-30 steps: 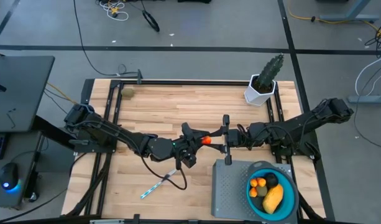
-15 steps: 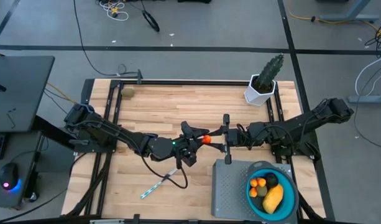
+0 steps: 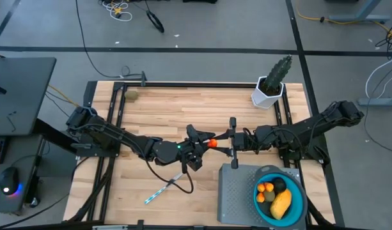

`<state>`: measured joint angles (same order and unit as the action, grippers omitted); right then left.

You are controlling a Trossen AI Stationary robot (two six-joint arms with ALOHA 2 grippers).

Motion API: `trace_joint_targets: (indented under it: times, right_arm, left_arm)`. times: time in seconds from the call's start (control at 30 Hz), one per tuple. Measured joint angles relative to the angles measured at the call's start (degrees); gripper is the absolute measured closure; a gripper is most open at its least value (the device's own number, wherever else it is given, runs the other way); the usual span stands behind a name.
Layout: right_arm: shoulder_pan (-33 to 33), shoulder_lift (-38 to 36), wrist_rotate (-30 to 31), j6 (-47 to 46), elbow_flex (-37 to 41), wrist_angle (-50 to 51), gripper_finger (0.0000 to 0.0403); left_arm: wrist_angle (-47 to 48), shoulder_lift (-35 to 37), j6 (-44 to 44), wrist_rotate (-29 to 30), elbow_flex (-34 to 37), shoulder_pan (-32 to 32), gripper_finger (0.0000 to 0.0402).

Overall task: Pick & Place Fruit
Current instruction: Put the yellow pear into the blue strainer bowl on the shelf

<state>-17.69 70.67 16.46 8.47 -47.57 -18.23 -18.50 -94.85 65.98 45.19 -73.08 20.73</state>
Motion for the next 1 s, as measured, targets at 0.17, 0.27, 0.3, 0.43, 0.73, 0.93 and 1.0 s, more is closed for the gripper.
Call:
trace_joint_targets:
  times: [0.17,0.27,0.3,0.43,0.73,0.93,1.0]
  right_arm:
    - [0.0,0.0,0.0,0.4,0.0,0.3,0.0269]
    - [0.0,0.0,0.4,0.6,0.0,0.3,0.0269]
    - [-0.1,0.0,1.0,0.7,0.0,0.3,0.0269]
    - [-0.1,-0.1,1.7,1.2,0.0,0.4,0.0269]
    - [0.0,-1.3,2.0,1.6,0.1,1.2,0.0269]
    - [0.0,-2.8,2.1,1.4,0.1,3.0,0.0269]
    - [0.0,-2.9,2.0,1.0,0.1,3.8,0.0269]
  left_arm:
    - [0.0,0.0,0.0,0.0,0.0,0.0,0.0154]
    - [0.0,0.0,-0.6,-0.6,0.0,0.0,0.0154]
    - [0.0,0.0,-1.0,-1.0,0.0,-0.1,0.0154]
    - [0.0,0.0,-2.2,-1.9,0.0,-0.6,0.0154]
    - [0.4,0.0,-4.3,-2.7,-0.1,-1.5,0.0154]
    - [0.5,0.1,-4.3,-2.7,-0.1,-1.4,0.0154]
    - [0.7,0.1,-4.3,-2.8,-0.1,-1.4,0.0154]
